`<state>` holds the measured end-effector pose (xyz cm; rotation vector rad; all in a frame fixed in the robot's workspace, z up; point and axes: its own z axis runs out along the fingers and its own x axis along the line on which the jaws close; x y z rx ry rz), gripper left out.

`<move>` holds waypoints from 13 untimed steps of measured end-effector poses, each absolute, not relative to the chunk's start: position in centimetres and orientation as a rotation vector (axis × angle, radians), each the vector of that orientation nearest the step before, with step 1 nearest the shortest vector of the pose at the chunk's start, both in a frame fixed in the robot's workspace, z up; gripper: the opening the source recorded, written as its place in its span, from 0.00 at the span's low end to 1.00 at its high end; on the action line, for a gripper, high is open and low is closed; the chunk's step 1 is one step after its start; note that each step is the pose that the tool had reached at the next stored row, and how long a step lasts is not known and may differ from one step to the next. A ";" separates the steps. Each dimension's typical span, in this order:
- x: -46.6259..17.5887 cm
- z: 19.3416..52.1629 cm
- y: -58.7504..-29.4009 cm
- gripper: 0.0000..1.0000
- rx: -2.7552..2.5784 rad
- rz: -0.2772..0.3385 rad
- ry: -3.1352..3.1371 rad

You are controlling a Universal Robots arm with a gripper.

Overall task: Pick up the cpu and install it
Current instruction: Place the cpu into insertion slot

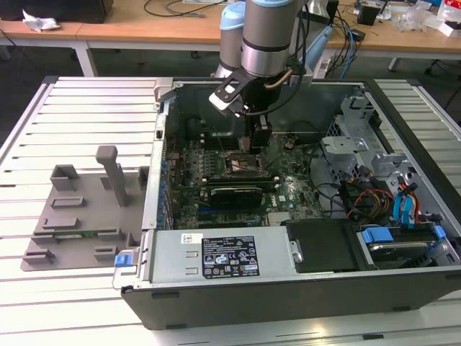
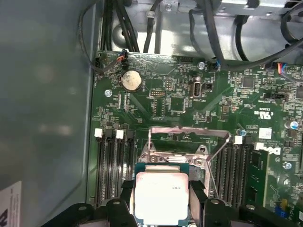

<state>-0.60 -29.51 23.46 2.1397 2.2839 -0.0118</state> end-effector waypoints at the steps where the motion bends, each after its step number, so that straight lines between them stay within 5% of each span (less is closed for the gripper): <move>1: -0.8 23.3 -29.5 0.55 2.139 -0.012 2.284; 13: -1.9 21.1 -31.1 0.55 2.133 -0.042 2.263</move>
